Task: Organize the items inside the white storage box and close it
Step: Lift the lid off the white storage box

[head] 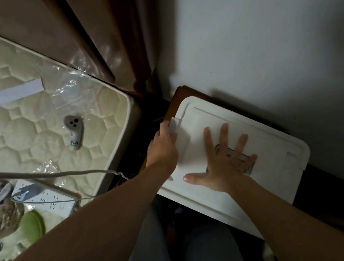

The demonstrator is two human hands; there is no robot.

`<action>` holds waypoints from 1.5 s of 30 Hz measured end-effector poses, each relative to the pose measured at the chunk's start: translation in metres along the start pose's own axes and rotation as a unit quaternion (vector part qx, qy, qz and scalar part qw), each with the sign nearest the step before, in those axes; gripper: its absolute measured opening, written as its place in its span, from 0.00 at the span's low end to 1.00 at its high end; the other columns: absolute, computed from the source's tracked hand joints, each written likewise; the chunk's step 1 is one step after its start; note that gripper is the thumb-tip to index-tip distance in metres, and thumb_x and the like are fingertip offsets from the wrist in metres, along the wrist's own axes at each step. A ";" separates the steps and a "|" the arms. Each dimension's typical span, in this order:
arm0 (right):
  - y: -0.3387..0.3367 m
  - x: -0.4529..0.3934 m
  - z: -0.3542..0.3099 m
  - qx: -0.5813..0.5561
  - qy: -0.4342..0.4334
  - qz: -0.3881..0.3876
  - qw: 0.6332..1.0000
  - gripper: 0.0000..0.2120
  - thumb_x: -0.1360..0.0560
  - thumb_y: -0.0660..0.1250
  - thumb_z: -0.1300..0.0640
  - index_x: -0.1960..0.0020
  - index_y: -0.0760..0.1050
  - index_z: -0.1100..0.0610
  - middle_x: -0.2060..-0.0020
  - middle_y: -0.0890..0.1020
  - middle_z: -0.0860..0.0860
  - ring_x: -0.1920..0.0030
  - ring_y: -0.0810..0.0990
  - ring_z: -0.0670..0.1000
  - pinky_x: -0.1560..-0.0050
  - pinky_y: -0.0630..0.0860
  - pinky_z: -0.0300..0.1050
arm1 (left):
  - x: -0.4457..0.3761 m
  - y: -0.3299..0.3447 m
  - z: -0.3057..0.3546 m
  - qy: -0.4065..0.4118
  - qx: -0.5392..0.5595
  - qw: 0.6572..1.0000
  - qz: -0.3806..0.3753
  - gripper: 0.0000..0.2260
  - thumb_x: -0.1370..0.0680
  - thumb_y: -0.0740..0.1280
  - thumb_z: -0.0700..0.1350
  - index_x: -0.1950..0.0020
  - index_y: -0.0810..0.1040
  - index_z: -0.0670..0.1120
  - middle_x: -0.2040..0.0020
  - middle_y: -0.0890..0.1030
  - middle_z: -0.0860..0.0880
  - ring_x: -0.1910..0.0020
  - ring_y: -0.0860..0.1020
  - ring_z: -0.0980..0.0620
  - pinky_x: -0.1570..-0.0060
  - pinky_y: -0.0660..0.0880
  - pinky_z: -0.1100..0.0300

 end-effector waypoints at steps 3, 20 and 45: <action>-0.001 0.002 -0.002 0.006 0.002 -0.011 1.000 0.70 0.46 0.64 0.13 0.28 0.16 0.33 0.29 0.14 0.46 0.30 0.15 0.71 0.34 0.35 0.86 | 0.001 0.000 -0.002 -0.003 0.004 1.000 0.003 0.16 0.13 0.55 0.51 0.24 0.60 0.57 0.35 0.78 0.46 0.40 0.79 0.43 0.42 0.79 0.43; 0.002 -0.005 0.008 0.022 -0.003 0.064 0.998 0.67 0.50 0.55 0.08 0.25 0.22 0.30 0.25 0.18 0.43 0.27 0.18 0.69 0.35 0.33 0.87 | 0.000 -0.025 0.001 0.015 -0.093 0.991 0.100 0.20 0.13 0.57 0.51 0.24 0.68 0.44 0.27 0.71 0.42 0.31 0.72 0.42 0.32 0.69 0.47; 0.003 0.068 0.047 -0.127 -0.081 0.485 0.861 0.28 0.19 0.63 0.43 0.21 0.65 0.49 0.20 0.61 0.55 0.21 0.56 0.60 0.19 0.51 0.62 | 0.039 0.004 -0.011 0.167 -0.057 0.968 0.178 0.18 0.18 0.60 0.47 0.29 0.72 0.44 0.32 0.75 0.41 0.35 0.76 0.37 0.39 0.72 0.43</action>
Point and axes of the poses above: each hand's wrist, its own x-axis away from the middle knuckle, its own y-axis out of the palm, z = x × y, the point moved 10 cm from there along -x, towards the middle knuckle
